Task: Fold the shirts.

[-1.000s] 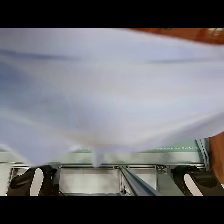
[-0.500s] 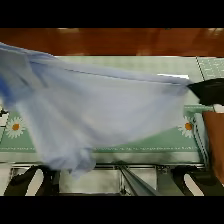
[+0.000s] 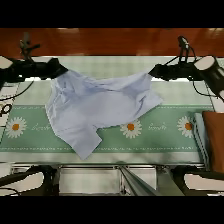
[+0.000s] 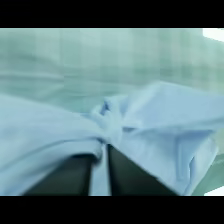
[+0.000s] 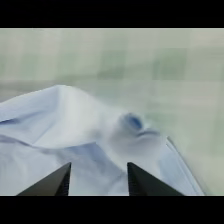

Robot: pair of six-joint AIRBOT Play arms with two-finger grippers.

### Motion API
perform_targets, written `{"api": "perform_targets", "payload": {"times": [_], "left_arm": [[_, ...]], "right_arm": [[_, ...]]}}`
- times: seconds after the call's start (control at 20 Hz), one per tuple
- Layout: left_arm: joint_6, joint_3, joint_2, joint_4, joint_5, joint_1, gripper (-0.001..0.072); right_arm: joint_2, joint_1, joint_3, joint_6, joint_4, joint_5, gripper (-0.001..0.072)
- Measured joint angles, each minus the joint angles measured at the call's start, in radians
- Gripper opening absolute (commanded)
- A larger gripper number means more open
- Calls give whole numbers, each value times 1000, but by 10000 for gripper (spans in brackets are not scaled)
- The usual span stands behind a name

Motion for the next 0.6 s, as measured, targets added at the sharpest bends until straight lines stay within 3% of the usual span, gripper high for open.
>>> {"api": "perform_targets", "payload": {"times": [0.15, 0.3, 0.5, 0.6], "left_arm": [[-2, 1, -68, -29, -68, 26, 509], [-2, -6, -60, 24, -225, 128, 509], [-6, -141, 90, 127, -338, 310, 509], [-7, -283, 196, 156, -338, 410, 509]], "right_arm": [[-101, -44, 129, 16, -4, 37, 413], [-112, -150, 207, 53, -68, 158, 407], [-81, -354, 170, 122, -235, 388, 407], [-35, -451, 55, 142, -257, 418, 407]]}}
